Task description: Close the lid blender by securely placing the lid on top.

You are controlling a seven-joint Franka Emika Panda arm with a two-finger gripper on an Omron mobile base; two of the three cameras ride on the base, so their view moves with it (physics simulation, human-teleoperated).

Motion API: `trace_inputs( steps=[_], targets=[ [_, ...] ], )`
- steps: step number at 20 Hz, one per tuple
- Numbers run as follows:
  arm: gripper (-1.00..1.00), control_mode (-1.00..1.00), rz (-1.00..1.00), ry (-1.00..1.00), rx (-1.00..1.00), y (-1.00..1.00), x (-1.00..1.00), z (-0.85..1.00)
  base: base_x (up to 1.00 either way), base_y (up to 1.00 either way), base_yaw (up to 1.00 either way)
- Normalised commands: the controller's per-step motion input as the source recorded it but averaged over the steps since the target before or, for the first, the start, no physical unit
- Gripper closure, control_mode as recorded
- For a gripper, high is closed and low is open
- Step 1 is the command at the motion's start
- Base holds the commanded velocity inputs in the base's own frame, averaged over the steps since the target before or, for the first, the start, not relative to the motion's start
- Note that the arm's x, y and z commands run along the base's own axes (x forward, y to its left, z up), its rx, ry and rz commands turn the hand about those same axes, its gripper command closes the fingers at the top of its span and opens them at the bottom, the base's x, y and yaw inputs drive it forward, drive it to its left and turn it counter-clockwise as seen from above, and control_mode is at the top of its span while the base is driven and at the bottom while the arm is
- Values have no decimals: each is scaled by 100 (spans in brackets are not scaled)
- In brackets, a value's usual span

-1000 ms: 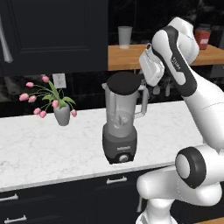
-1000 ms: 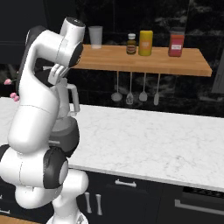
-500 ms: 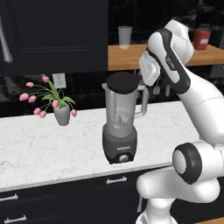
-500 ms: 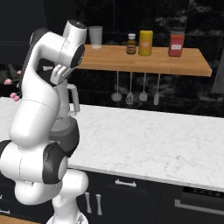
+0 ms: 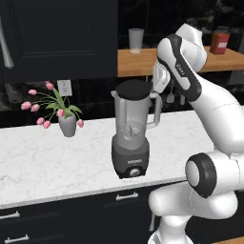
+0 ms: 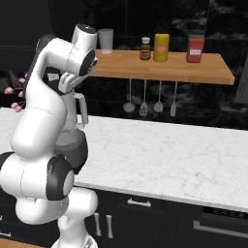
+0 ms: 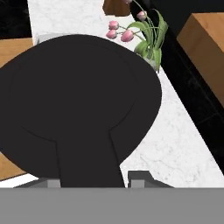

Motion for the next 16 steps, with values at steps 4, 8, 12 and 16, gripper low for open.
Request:
trace_inputs(
  steps=[4, 8, 12, 16],
  targets=[
    [100, -100, -1, 0, 0, 18, -11, -22, 0, 0, 0],
    [100, -100, 0, 0, 0, 59, 0, -24, 0, 0, 0],
    [100, -100, 0, 0, 0, 56, 4, -12, 0, 0, 0],
    [100, -100, 1, 3, 0, 45, 10, -5, 0, 0, 0]
  ],
)
